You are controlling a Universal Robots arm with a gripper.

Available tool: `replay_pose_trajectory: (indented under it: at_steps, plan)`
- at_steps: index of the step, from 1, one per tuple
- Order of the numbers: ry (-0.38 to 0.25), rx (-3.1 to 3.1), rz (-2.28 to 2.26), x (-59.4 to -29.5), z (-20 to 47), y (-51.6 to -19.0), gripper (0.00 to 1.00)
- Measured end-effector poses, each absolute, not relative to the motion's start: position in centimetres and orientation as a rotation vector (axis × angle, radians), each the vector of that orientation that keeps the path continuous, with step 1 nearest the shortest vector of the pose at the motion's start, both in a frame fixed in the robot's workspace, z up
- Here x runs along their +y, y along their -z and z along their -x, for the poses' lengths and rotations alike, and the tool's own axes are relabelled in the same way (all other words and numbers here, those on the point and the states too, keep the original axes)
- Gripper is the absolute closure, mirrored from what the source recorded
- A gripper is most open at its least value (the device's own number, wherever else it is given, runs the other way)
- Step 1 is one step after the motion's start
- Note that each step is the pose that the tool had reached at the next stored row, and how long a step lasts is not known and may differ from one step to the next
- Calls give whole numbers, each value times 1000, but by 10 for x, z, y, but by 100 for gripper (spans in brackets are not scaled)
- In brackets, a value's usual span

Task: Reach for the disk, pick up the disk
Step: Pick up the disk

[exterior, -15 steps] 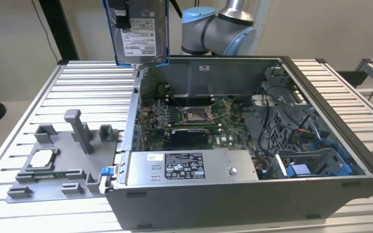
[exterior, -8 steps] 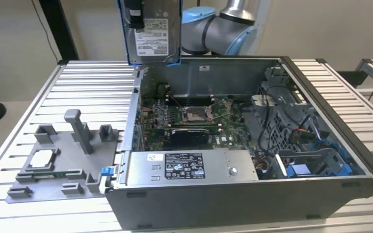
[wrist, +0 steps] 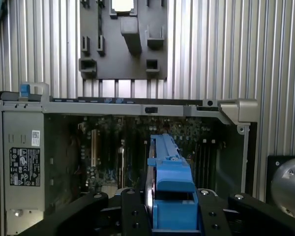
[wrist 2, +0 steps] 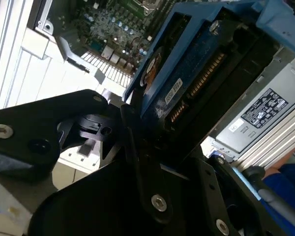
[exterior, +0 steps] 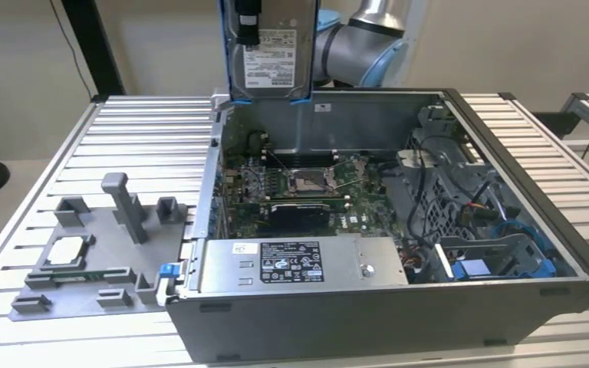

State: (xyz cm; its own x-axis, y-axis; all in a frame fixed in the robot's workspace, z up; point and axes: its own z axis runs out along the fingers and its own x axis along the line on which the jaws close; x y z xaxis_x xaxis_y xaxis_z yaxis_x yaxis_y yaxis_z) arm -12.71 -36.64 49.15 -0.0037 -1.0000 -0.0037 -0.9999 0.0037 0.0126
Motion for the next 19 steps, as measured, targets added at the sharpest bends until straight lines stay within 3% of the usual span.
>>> replay_pose_trajectory:
  at_steps: [19]
  plan:
    - [22, -2219, -2211, -366, 41, -491, 100]
